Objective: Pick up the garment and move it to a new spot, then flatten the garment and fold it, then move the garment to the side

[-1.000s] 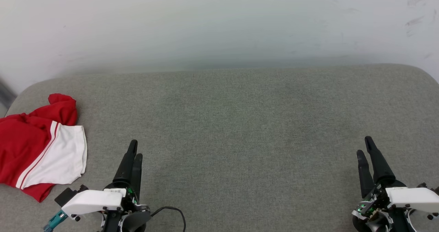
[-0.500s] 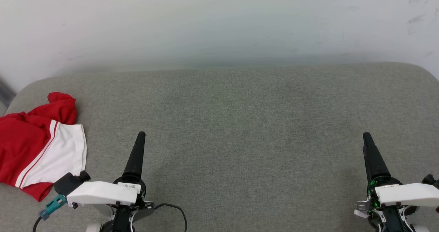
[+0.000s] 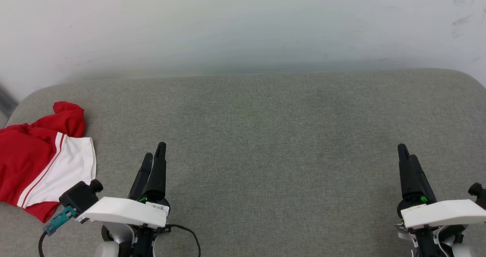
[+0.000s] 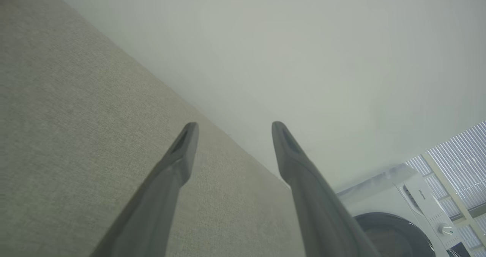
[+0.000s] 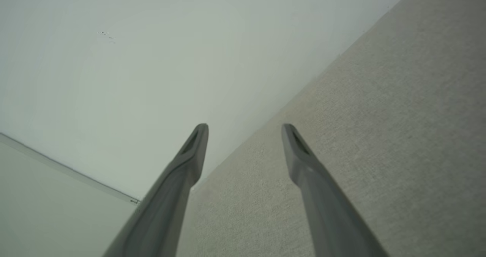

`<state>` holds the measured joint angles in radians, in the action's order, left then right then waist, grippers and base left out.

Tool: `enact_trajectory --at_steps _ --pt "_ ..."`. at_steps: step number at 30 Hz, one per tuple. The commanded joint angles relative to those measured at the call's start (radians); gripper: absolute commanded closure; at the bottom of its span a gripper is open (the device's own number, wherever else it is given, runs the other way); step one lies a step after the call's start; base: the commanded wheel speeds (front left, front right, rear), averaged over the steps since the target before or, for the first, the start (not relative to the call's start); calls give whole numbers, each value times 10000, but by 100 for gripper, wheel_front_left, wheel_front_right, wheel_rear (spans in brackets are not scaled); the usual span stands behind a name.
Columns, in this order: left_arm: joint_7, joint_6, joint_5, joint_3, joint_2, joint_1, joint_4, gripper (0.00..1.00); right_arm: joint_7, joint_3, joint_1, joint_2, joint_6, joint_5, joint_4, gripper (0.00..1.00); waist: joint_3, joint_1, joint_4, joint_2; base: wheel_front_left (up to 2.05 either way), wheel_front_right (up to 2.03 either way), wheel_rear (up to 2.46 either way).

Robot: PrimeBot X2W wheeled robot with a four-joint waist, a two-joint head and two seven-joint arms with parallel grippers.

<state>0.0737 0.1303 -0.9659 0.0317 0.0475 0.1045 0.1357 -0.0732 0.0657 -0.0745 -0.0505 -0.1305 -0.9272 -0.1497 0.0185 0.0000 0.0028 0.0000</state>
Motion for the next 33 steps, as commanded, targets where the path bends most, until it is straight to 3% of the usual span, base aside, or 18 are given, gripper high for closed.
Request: enact_trajectory --at_steps 1,2,15,33 --pt "92 4 446 63 29 156 -166 0 -109 -39 -20 -7 -3 449 174 0 -7 0 5 0 0 0 0" --pt "190 4 1133 127 29 136 -186 0 -203 -109 -1 -7 -3 988 191 0 -12 0 11 0 0 0 0" --pt "602 -151 4010 327 67 61 -356 0 -235 -201 -50 -5 -3 3246 364 0 26 0 32 0 0 0 0" --pt "1071 -445 6127 701 339 -110 -117 0 -130 -209 129 -2 -3 5409 607 0 16 0 85 0 0 0 0"
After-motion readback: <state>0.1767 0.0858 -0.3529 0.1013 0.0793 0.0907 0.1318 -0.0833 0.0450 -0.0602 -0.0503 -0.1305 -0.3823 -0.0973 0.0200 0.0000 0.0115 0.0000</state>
